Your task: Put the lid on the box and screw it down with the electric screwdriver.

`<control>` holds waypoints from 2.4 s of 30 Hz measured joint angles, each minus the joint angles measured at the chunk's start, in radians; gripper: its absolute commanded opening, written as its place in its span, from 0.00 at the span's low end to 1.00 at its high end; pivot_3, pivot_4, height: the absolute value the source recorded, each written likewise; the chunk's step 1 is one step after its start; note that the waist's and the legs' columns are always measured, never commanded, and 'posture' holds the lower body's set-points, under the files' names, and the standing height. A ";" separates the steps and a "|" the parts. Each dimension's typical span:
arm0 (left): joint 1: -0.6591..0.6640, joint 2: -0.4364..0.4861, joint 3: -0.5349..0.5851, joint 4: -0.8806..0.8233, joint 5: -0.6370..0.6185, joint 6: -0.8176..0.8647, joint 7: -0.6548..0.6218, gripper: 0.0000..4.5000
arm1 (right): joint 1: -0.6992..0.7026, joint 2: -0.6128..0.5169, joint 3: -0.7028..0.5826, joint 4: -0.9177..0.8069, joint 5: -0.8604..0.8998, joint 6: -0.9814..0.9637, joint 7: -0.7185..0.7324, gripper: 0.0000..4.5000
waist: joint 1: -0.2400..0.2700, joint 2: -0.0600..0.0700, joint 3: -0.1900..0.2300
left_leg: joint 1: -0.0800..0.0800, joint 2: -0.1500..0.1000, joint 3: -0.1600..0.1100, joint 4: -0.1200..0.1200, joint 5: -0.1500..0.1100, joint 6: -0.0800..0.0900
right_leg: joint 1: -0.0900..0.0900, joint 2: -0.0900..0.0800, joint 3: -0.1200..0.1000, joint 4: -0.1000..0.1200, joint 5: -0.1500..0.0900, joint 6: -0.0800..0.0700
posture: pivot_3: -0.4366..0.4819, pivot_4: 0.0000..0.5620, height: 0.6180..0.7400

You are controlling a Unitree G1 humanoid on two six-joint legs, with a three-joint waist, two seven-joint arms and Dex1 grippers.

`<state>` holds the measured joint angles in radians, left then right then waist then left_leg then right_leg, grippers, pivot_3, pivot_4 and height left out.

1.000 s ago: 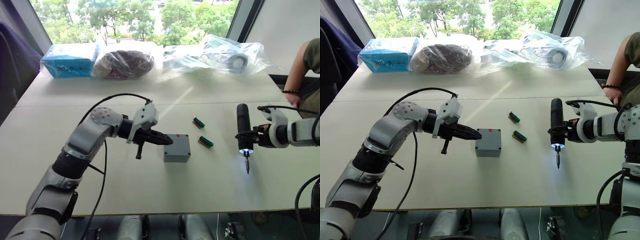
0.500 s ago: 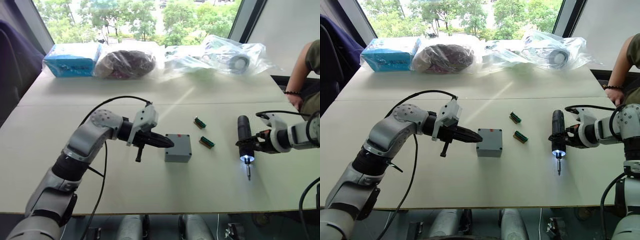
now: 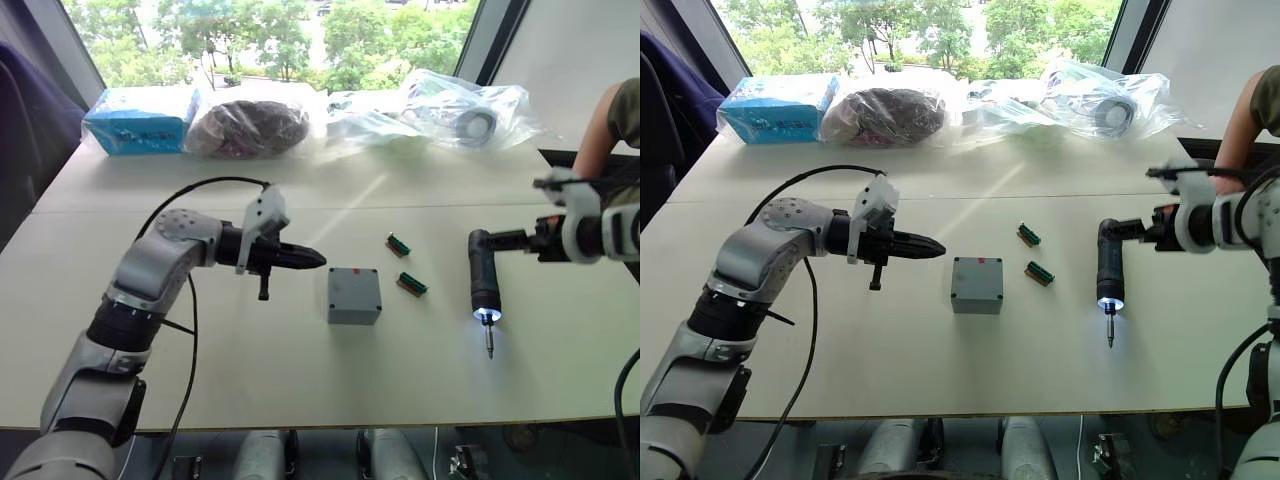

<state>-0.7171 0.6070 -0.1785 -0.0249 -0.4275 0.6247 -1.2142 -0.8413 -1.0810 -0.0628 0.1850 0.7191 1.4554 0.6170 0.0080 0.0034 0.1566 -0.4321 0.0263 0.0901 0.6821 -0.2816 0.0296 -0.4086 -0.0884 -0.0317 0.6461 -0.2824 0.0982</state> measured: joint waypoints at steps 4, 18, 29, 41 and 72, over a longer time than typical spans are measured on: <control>-0.006 -0.006 0.015 0.053 0.005 -0.004 0.029 0.00 | 0.142 0.012 -0.050 -0.254 0.036 -0.076 0.063 0.99 | 0.006 -0.002 0.000 | 0.000 0.000 -0.002 0.000 0.000 0.000 | 0.001 0.000 -0.001 0.000 0.000 0.000 | 0.48 0.27 1.00; 0.062 -0.049 -0.171 0.139 0.224 -0.174 0.056 0.00 | 0.563 0.146 0.151 -0.764 -0.062 -0.387 0.099 0.99 | 0.005 -0.003 0.000 | -0.001 -0.001 -0.001 0.002 0.001 -0.001 | 0.001 0.000 -0.001 0.001 0.000 0.000 | 0.48 0.27 1.00; -0.026 -0.154 -0.218 0.317 0.312 -0.291 0.038 0.00 | 0.539 0.308 0.192 -0.719 -0.065 -0.325 0.046 0.99 | 0.006 -0.004 0.000 | -0.001 -0.001 -0.002 0.002 0.001 -0.001 | 0.001 0.000 -0.001 0.001 0.000 0.000 | 0.48 0.27 1.00; -0.055 -0.140 -0.207 0.402 0.376 -0.374 0.050 0.00 | 0.518 0.269 0.102 -0.833 0.065 -0.230 0.051 0.99 | 0.004 -0.004 0.000 | -0.001 0.000 -0.002 0.002 0.000 -0.001 | 0.001 0.000 -0.001 0.001 0.000 0.000 | 0.48 0.27 1.00; 0.038 -0.144 -0.192 0.219 0.360 -0.205 0.076 0.00 | 0.511 0.274 0.266 -0.735 -0.163 -0.425 0.108 0.99 | 0.005 -0.005 0.000 | -0.001 0.000 -0.002 0.003 0.001 -0.001 | 0.001 0.000 -0.002 0.002 0.000 0.000 | 0.48 0.27 1.00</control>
<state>-0.6788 0.4633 -0.3710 0.1939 -0.0679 0.4198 -1.1386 -0.3304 -0.8067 0.2036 -0.5497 0.5557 1.0305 0.7254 0.0131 -0.0016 0.1569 -0.4327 0.0259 0.0877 0.6850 -0.2808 0.0283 -0.4075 -0.0880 -0.0333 0.6484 -0.2821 0.0986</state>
